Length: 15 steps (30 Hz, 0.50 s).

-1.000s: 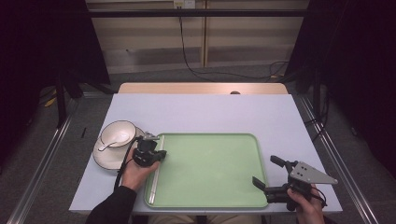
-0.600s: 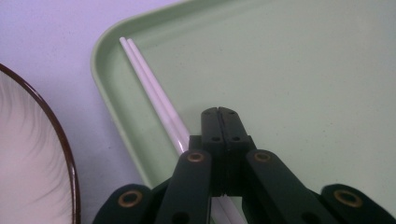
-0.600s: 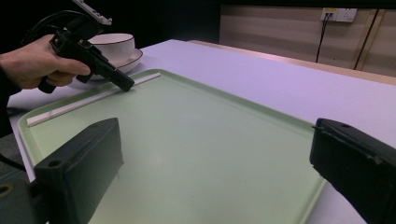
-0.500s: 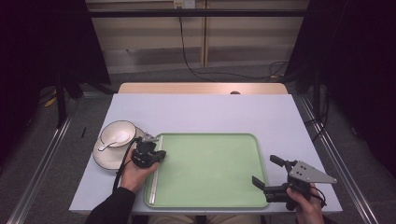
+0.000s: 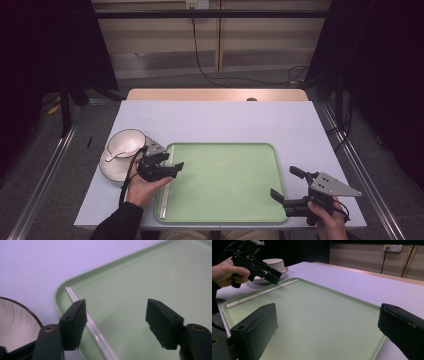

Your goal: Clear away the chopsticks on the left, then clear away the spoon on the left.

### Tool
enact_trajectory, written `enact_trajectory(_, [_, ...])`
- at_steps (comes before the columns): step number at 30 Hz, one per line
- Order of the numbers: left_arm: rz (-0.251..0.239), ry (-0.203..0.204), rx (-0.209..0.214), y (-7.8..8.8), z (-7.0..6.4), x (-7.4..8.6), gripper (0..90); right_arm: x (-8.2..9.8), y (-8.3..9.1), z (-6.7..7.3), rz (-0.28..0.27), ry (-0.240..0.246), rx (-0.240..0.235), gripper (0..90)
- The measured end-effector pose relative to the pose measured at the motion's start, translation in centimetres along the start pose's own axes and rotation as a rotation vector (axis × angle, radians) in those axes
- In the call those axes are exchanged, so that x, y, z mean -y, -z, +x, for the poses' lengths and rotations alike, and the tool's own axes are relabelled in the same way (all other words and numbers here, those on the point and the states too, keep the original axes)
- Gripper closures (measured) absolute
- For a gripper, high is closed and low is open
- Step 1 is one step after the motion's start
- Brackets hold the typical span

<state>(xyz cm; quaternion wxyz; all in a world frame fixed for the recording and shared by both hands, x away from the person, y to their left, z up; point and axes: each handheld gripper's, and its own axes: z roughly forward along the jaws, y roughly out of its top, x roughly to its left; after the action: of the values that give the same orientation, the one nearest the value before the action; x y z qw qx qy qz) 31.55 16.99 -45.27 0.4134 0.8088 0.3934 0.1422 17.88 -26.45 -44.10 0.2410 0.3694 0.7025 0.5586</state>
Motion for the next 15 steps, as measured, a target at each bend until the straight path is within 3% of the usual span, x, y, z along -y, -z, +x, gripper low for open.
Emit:
enact_trajectory(2, [-0.009,0.003,0.001,0.1,0.1,0.0,30.1,0.0,0.0,0.0,-0.001,0.003,-0.003,2.2])
enact_trajectory(4, [-0.018,-0.020,-0.004,0.5,0.1,0.0,25.2,0.0,0.1,0.0,-0.003,-0.004,-0.001,2.2])
enact_trajectory(8, [-0.040,-0.041,0.039,1.4,0.1,0.0,16.2,0.0,0.1,0.0,-0.007,0.001,-0.006,2.2])
enact_trajectory(10, [-0.044,-0.031,0.052,1.8,0.1,0.1,13.6,0.0,0.1,0.0,-0.008,0.002,-0.002,2.2])
enact_trajectory(15, [-0.078,-0.054,0.058,2.6,0.0,0.1,14.3,0.0,0.1,0.0,-0.007,-0.009,-0.006,2.2])
